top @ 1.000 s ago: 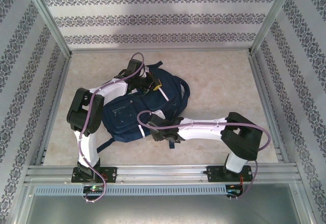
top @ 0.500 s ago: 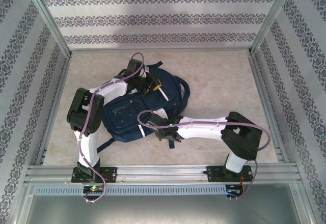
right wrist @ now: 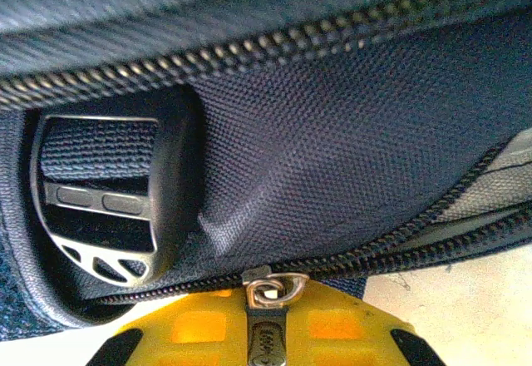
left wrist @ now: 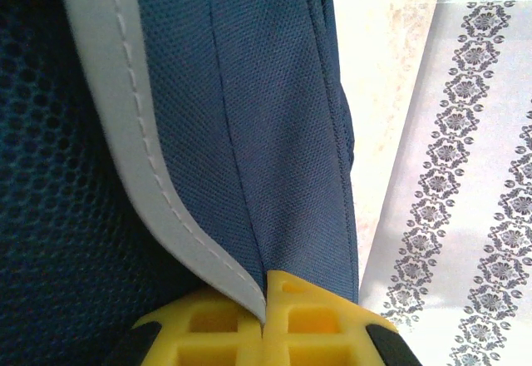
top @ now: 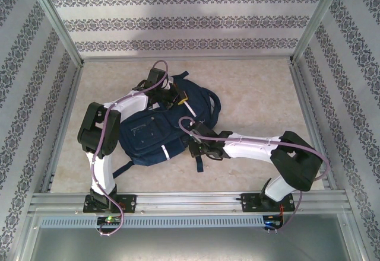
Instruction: Pack the student bag
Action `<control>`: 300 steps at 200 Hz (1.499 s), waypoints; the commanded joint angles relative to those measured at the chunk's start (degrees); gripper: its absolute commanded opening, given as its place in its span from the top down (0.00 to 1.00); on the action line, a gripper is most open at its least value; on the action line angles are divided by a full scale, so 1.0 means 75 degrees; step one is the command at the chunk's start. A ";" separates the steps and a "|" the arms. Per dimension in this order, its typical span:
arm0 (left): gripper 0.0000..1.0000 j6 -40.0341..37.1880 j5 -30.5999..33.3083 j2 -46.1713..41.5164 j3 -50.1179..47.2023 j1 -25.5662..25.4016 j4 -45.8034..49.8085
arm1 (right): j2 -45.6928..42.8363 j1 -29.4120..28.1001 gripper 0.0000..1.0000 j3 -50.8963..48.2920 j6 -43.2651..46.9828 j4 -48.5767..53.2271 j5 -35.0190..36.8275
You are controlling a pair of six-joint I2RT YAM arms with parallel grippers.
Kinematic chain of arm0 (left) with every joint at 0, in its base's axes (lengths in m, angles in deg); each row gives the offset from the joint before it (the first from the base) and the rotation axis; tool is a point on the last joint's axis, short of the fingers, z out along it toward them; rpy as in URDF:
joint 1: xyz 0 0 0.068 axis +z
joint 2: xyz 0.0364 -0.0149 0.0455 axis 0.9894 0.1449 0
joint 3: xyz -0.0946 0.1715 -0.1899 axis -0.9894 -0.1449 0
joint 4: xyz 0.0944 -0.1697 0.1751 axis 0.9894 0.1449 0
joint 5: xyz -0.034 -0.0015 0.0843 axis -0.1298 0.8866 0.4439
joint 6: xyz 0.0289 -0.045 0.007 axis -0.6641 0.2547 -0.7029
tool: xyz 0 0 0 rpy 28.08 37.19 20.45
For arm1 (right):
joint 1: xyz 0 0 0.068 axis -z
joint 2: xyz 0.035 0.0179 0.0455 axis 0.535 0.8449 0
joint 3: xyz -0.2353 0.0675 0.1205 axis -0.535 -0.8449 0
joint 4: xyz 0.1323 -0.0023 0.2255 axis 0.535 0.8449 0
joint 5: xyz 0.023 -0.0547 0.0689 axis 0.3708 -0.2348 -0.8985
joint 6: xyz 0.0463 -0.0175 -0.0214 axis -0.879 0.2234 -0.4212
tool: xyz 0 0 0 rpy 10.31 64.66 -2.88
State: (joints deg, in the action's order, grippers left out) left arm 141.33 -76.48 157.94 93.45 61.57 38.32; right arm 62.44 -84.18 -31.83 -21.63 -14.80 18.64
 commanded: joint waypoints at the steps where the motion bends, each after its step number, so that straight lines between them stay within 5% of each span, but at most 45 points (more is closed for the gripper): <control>1: 1.00 -0.0364 0.0048 0.0128 0.0179 0.0177 0.0628 | -0.0315 0.0189 1.00 -0.0309 -0.0038 -0.0528 -0.0222; 146: 1.00 -0.1111 0.0071 0.0195 0.0873 -0.0048 0.1358 | -0.0916 0.0976 1.00 -0.0690 0.0415 -0.0569 -0.0363; 199: 1.00 -0.2433 0.0281 0.1103 0.3660 -0.0999 0.3402 | -0.0894 0.0366 1.00 -0.0857 0.0346 -0.0915 -0.0330; 232: 0.84 -0.3297 0.0534 0.1727 0.5414 -0.1592 0.4878 | -0.0684 -0.0009 1.00 -0.0995 -0.0157 -0.1486 -0.0278; 258: 0.53 -0.3016 0.1208 0.0801 0.4176 -0.1216 0.4597 | -0.0651 -0.0227 1.00 -0.1117 -0.0567 -0.1963 -0.0174; 300: 0.43 -0.1667 0.1700 -0.2395 -0.0029 -0.0319 0.2594 | -0.0330 -0.0319 1.00 -0.1125 -0.1238 -0.2848 -0.0247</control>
State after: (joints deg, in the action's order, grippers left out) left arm 123.53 -68.15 153.76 105.74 54.95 65.57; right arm 57.96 -86.14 -40.22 -26.33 -28.14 16.08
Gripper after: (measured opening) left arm 0.557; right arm 0.136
